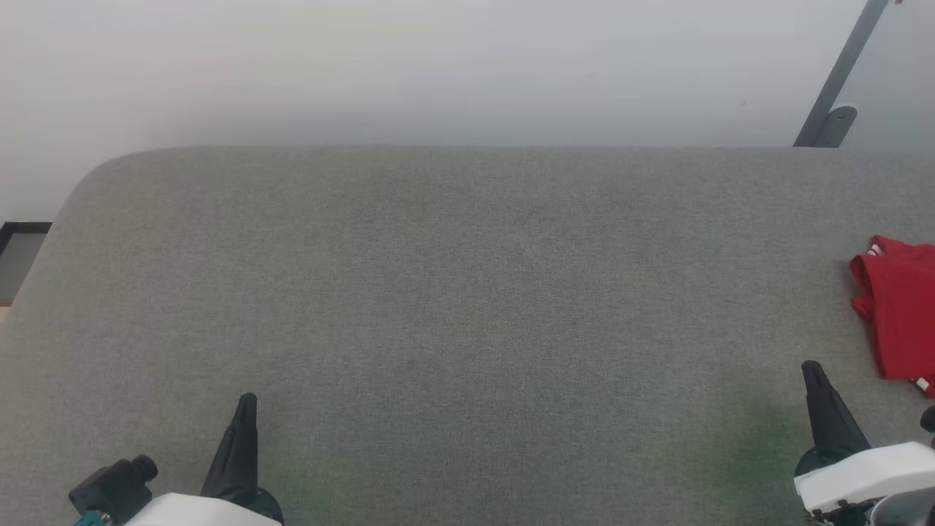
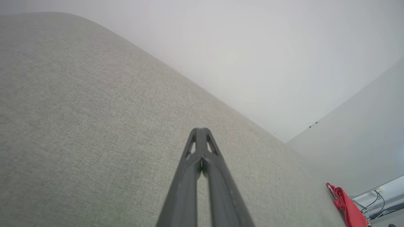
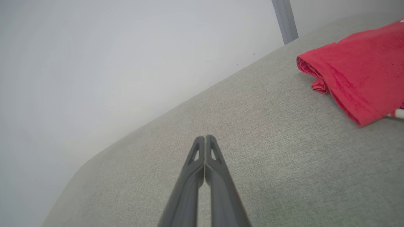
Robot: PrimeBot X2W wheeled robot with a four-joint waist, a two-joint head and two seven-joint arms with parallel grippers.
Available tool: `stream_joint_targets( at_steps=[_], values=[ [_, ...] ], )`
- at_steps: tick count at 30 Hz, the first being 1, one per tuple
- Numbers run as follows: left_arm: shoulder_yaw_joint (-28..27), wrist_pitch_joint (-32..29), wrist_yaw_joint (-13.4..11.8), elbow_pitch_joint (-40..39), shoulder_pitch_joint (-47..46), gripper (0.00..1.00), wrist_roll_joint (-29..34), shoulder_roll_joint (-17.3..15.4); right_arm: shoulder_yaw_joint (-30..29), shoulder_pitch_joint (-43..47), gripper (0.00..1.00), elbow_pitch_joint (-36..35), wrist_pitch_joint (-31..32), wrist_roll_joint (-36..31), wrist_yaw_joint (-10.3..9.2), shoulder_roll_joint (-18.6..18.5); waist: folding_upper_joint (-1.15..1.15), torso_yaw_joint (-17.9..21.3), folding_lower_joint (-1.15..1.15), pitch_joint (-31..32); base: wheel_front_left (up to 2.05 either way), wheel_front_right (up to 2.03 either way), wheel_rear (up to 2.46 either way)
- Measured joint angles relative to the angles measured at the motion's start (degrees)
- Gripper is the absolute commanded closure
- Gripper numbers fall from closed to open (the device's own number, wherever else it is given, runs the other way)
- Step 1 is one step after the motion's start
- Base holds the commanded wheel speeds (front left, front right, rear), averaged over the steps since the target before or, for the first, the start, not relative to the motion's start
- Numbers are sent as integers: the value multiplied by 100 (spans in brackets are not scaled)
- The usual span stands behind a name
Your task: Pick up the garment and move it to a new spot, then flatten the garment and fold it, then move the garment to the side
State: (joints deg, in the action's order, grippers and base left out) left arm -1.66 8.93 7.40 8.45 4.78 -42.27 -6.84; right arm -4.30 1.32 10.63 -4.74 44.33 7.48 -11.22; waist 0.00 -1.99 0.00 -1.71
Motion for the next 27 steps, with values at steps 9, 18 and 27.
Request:
stream_joint_targets(
  at_steps=[9, 18, 27],
  values=[
    [-31, -180, 0, 64, -146, 100, -694, 30, -34, -90, 100, 47, 151, 642, 0, 104, 0, 18, 0, 14, 0, 0, 0],
    [-57, -342, 0, 127, -265, 100, -1280, 55, -64, -167, 100, 85, 283, 1211, 0, 208, 0, 36, 0, 27, 0, 0, 0],
    [-96, -525, 0, 198, -385, 100, -1926, 87, -92, -274, 100, 121, 426, 1796, 0, 307, 0, 56, 0, 43, 0, 0, 0]
  ],
)
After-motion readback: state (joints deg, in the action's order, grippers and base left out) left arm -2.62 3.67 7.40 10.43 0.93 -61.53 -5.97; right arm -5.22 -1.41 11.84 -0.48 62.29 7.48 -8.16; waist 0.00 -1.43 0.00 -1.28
